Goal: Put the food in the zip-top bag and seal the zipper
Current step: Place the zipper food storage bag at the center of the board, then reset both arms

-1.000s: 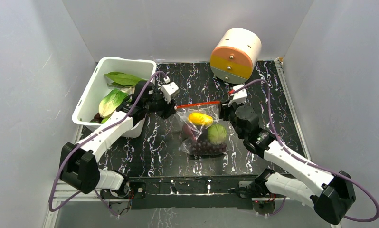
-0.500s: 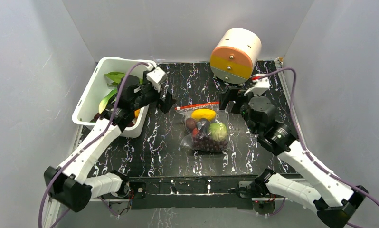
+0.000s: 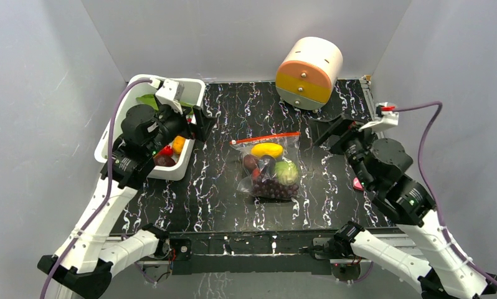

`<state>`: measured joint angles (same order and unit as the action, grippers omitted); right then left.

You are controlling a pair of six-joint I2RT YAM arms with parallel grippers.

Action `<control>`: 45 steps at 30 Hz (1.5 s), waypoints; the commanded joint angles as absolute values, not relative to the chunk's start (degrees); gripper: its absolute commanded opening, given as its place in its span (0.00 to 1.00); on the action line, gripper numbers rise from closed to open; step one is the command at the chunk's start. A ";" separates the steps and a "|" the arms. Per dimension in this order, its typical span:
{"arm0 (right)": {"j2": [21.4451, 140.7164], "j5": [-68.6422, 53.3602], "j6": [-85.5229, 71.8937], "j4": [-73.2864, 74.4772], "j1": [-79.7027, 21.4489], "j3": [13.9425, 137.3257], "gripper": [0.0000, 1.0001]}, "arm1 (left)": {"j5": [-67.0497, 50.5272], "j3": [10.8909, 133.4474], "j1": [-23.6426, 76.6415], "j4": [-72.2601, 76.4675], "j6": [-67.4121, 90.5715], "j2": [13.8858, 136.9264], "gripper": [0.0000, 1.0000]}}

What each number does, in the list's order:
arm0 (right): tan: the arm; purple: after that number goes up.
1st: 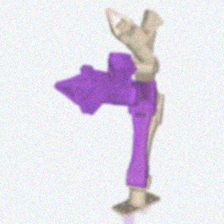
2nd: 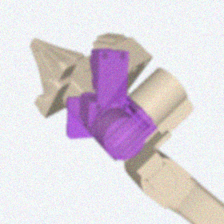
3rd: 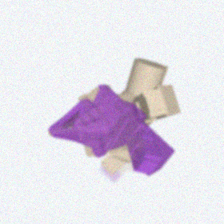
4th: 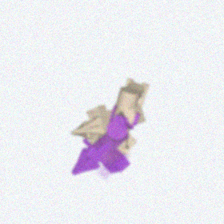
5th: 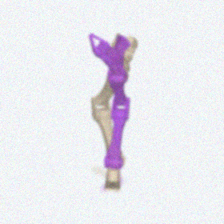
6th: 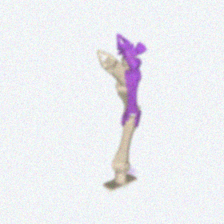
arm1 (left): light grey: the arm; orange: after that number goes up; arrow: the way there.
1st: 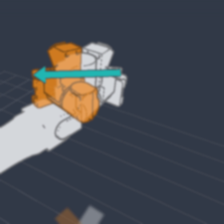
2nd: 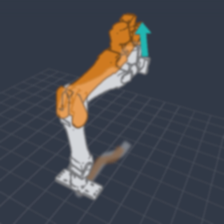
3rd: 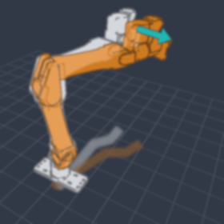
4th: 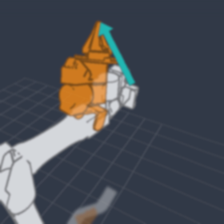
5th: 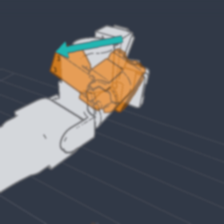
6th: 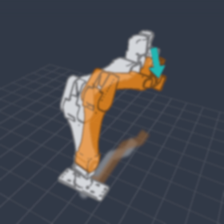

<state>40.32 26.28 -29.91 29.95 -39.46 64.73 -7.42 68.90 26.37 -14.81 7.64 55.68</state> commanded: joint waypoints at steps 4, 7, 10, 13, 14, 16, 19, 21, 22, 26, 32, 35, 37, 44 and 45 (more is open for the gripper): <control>34.84 23.55 -33.29 29.39 -39.41 62.43 0.98 | -7.13 65.25 26.30 -17.85 13.76 51.53 0.98; 33.64 22.81 -35.07 29.94 -39.45 60.53 0.98 | -7.38 63.08 26.28 -18.06 15.25 50.33 0.98; 33.72 21.66 -36.30 31.12 -39.43 59.38 0.98 | -7.43 61.79 26.28 -18.24 16.26 49.83 0.98; 34.16 21.04 -37.08 31.82 -39.41 59.07 0.98 | -7.47 60.91 26.28 -17.84 17.18 49.55 0.98; 34.27 21.01 -37.11 31.89 -39.42 58.99 0.98 | -7.55 60.57 26.28 -17.50 17.41 49.49 0.98; 34.44 20.85 -37.13 31.98 -39.43 58.97 0.98 | -7.97 60.03 26.24 -16.84 17.85 49.37 0.98; 34.63 20.84 -37.41 32.13 -39.46 59.13 0.98 | -8.35 60.05 26.28 -16.74 17.97 49.43 0.98; 34.44 21.00 -37.28 32.20 -39.46 59.15 0.98 | -8.02 60.19 26.28 -16.95 17.93 49.59 0.98; 34.19 21.19 -37.16 31.98 -39.46 59.03 0.98 | -7.81 60.28 26.28 -16.96 17.89 49.59 0.98; 33.37 22.04 -35.73 30.26 -39.40 59.45 0.98 | -6.60 60.52 26.28 -16.42 18.07 49.88 0.98; 34.67 22.26 -32.81 29.85 -39.44 64.54 0.98 | -3.66 62.84 26.24 -16.07 18.22 50.23 0.98; 35.15 21.94 -32.35 29.92 -39.46 65.32 0.98 | -2.13 63.13 26.28 -15.43 17.66 50.00 0.98; 35.10 21.65 -32.41 29.61 -39.45 64.58 0.98 | -1.35 63.00 26.28 -15.30 17.42 49.75 0.98; 34.78 20.32 -37.27 30.34 -39.44 55.76 0.98 | -0.70 58.43 26.28 -12.85 18.93 48.85 0.98; 34.88 20.00 -37.63 30.42 -39.43 55.49 0.98 | -1.25 57.96 26.28 -12.83 19.57 49.04 0.98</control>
<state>34.94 20.97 -35.27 31.83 -39.46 56.71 -1.48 59.96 26.37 -14.31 17.82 48.90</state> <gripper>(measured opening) 0.980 0.983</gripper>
